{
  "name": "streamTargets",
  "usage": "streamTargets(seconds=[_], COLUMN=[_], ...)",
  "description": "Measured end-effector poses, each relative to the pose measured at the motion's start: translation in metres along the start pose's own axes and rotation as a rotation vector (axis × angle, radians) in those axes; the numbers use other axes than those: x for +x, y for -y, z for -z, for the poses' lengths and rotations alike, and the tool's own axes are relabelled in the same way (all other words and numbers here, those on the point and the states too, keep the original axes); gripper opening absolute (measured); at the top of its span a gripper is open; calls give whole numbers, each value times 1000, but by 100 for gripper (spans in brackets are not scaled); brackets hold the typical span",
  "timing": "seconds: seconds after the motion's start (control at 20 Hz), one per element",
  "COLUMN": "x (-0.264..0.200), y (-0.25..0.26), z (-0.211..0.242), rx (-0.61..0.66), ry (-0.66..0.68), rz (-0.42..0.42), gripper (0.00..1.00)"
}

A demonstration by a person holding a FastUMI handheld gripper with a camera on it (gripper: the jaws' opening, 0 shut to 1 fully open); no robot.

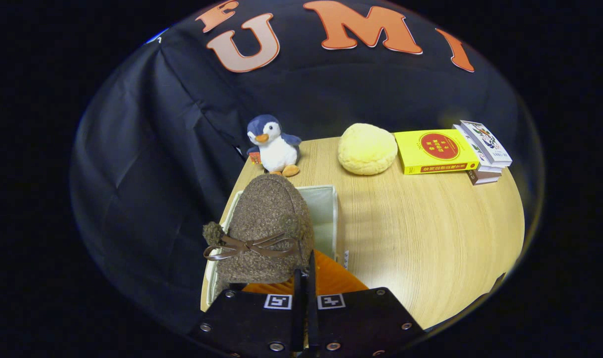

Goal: Open the storage box then place both shoes into the box .Put the left shoe in first, then the right shoe, with the right side of both shoes facing outward in a uniform manner.

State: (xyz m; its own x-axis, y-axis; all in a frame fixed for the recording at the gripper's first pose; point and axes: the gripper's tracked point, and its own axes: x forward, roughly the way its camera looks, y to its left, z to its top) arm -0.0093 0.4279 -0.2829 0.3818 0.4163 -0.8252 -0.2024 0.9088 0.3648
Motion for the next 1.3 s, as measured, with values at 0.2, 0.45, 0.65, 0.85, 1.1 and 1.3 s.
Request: streamTargets(seconds=[0.2, 0.45, 0.65, 0.85, 1.1, 1.3], x=[14, -1, -37, -79, -128, -182], y=[-3, -8, 0, 16, 49, 94], z=[16, 0, -21, -40, -54, -84], rx=[-24, -14, -45, -124, -164, -195], ry=[-48, 4, 81, 190, 314, 474], rz=[14, -46, -103, -144, -167, -127], gripper=[9, 27, 47, 66, 77, 81])
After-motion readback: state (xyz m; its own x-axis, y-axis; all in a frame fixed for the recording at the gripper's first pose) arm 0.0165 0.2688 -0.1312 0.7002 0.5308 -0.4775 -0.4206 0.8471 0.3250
